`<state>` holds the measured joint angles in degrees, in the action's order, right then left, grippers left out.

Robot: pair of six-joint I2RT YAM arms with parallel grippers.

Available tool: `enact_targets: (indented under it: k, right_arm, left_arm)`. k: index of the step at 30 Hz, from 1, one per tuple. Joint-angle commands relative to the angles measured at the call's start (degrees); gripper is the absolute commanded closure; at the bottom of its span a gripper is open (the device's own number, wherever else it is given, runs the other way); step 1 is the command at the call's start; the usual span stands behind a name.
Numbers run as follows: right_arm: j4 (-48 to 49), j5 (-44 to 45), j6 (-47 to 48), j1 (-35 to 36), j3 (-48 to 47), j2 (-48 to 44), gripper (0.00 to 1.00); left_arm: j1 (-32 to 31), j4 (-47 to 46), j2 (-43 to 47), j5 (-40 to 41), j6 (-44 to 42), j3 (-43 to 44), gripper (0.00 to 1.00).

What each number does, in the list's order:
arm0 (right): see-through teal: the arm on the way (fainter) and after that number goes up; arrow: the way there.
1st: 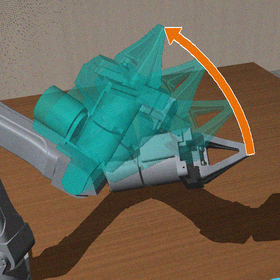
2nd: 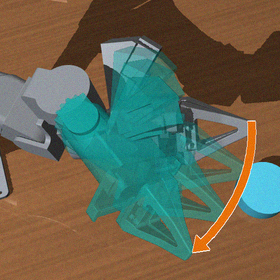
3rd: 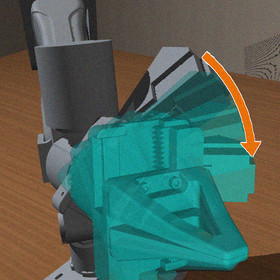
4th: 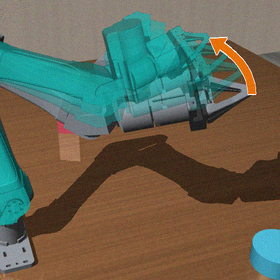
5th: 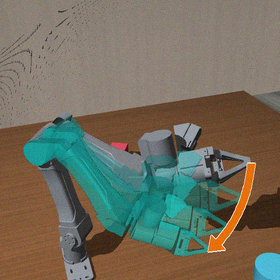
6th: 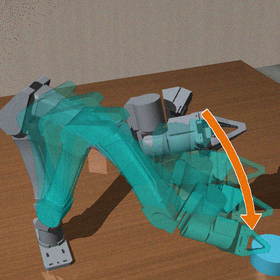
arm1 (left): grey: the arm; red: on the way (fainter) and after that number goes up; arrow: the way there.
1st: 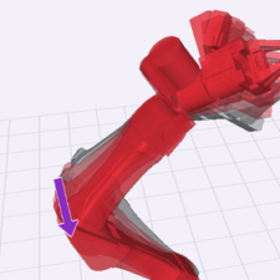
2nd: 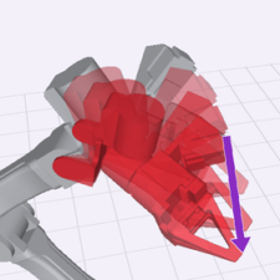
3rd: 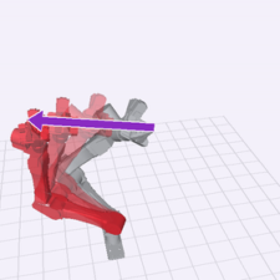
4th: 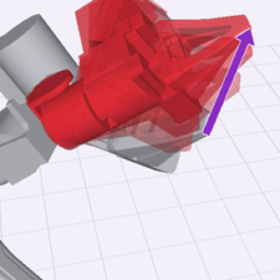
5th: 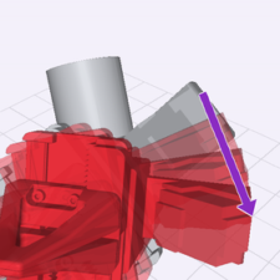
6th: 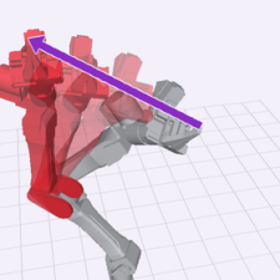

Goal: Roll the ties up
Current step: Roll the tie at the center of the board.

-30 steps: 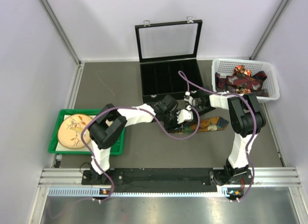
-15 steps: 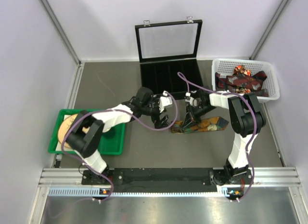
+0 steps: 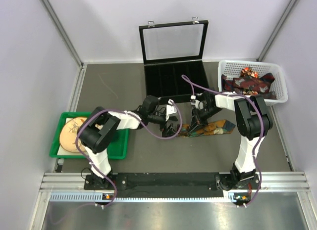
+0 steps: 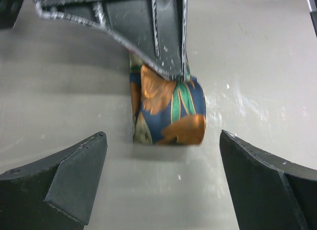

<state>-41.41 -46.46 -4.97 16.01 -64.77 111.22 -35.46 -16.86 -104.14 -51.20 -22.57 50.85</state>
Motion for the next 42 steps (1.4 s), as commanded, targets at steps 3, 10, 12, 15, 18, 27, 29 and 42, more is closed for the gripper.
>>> enact_targets:
  k: [3, 10, 12, 15, 18, 27, 29, 42]
  right_arm:
    - [1.6, 13.5, 4.0, 0.8, -0.8, 3.8, 1.00]
    - [1.1, 13.5, 4.3, 0.7, -1.7, 5.0, 1.00]
    - [0.9, 13.0, 4.4, 0.7, -2.0, 5.1, 1.00]
    - [0.5, 12.2, 4.7, 0.5, -2.5, 5.1, 1.00]
    - [-0.1, 10.8, 4.8, 0.6, -3.0, 5.1, 1.00]
    - [-4.3, 3.6, 6.5, -4.1, -2.3, -0.8, 0.80]
    - [-4.9, 1.6, 6.9, -5.7, -1.8, -2.1, 0.75]
    - [3.5, -12.3, 0.4, -4.1, 1.1, -2.9, 0.48]
  left_arm:
    - [-2.3, -23.7, -4.4, -2.4, 7.2, -2.6, 0.01]
    - [-4.4, -30.7, -10.4, 0.0, 9.0, -1.4, 0.06]
    - [-4.9, -30.2, -11.4, 0.0, 9.0, -0.4, 0.18]
    - [-5.4, -27.5, -12.2, 0.5, 8.2, 0.9, 0.33]
    - [-5.8, -24.6, -11.8, 1.6, 6.3, 0.9, 0.47]
    - [-6.6, 8.8, -5.8, 14.3, -7.0, 4.1, 0.78]
    - [-7.3, 13.9, -5.1, 18.6, -9.1, 4.6, 0.79]
    - [-13.5, 26.3, -7.1, 32.1, -10.2, 12.2, 0.62]
